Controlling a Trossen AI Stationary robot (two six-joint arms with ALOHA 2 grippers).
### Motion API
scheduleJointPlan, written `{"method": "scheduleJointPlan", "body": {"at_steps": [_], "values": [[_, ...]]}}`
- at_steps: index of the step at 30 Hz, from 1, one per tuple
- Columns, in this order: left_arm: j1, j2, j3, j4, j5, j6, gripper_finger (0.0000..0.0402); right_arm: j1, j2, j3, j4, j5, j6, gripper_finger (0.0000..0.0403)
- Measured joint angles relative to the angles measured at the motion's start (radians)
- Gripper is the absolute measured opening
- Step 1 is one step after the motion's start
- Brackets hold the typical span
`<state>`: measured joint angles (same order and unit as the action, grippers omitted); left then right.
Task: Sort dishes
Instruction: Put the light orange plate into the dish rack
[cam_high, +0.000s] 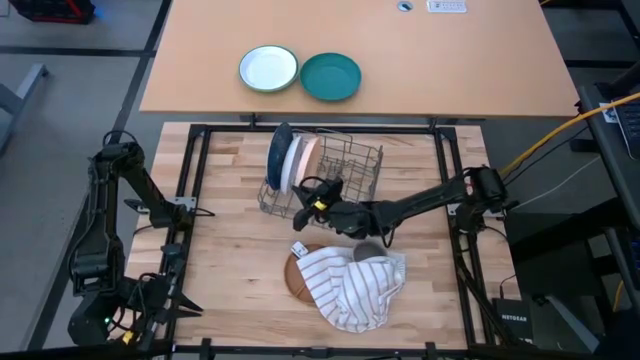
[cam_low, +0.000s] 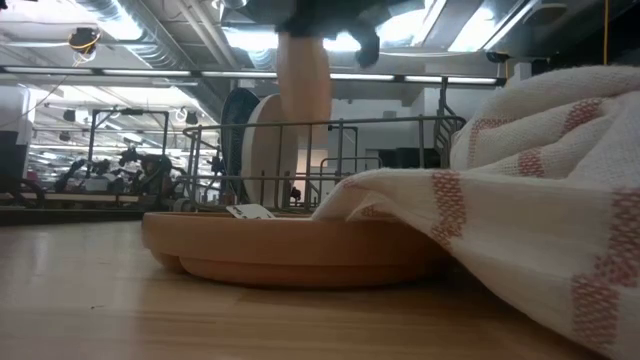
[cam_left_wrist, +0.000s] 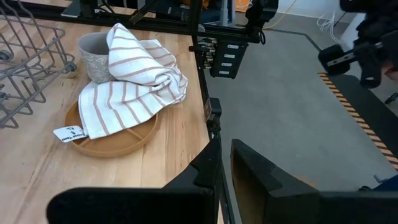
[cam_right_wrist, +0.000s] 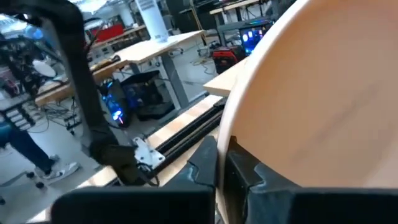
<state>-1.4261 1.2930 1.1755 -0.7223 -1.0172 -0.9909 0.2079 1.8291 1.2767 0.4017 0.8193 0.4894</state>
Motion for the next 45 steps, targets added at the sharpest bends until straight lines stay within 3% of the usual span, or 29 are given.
{"method": "scheduleJointPlan", "body": {"at_steps": [8,15,37,45], "values": [[0.000,0.000,0.000,0.000,0.000,0.000,0.0028,-0.043,0.031,-0.088,0.270,-0.097,-0.041,0.0008],[0.000,0.000,0.000,0.000,0.000,0.000,0.0029,-0.088,0.085,-0.093,0.349,-0.185,-0.011,0.0008],[0.000,0.000,0.000,0.000,0.000,0.020,0.0029,-0.123,0.090,-0.092,0.141,-0.206,0.161,0.0010],[0.000,0.000,0.000,0.000,0.000,0.022,0.0029,-0.133,0.090,-0.092,0.069,-0.203,0.160,0.0036]]}}
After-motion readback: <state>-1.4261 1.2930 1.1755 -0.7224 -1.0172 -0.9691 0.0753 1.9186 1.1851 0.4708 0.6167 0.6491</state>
